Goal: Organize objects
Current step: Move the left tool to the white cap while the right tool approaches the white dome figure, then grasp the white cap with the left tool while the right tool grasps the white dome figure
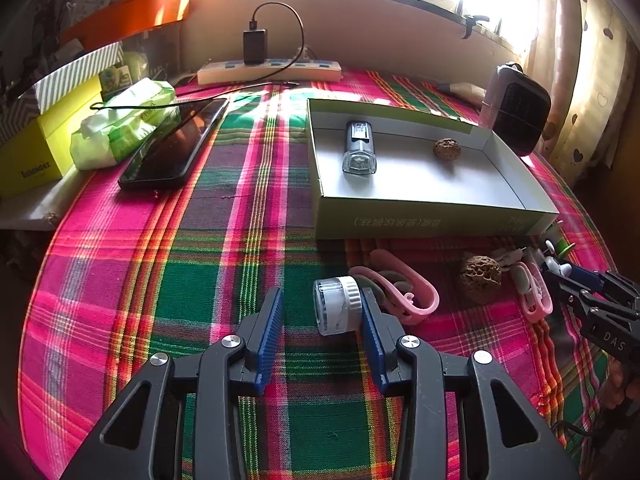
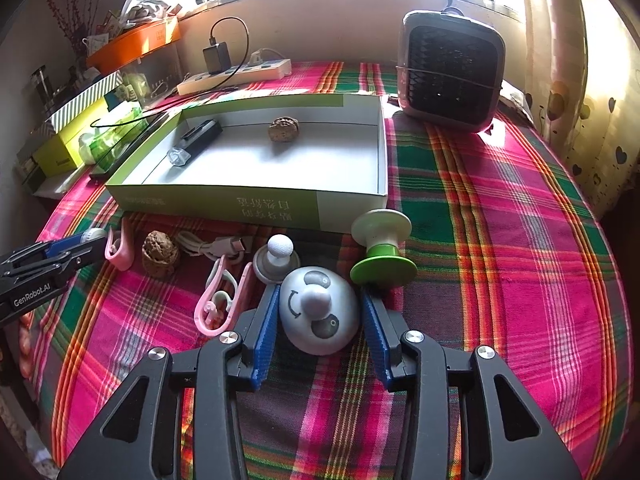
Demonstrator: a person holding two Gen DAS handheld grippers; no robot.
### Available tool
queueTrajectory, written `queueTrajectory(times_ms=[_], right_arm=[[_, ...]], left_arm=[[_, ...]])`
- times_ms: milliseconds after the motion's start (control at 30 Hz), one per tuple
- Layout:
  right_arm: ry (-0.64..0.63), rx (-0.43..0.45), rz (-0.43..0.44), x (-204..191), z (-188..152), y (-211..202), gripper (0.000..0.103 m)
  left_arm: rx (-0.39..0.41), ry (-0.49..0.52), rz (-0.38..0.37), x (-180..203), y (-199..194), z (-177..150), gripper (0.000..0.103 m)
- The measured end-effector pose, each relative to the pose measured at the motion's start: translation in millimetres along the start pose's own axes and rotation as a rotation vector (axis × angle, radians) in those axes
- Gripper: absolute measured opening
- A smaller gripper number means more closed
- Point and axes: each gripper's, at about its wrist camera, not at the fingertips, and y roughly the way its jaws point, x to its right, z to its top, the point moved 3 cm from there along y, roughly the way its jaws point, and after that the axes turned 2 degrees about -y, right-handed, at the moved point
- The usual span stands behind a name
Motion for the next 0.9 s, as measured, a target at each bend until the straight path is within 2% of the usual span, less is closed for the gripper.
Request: queueTrajectory(times_ms=[167,400,900], right_arm=[[-0.003,0.0,-0.002,-0.2,-0.3,-0.4,0.042],[-0.003,0.0,-0.002,0.0,-0.3,-0.3,0.042],[-0.004,-0.001,-0.003,-0.2,-0.2,-0.4,0.042]], left_arm=[[0.004,-0.01,0.01,-5.1,0.0,0.1,0.023],[0.009,-0.016,0.02,-7.6,0.5,0.7,0.017],[0.012,-0.015,0.019,-8.0,0.9,0.4,0.017]])
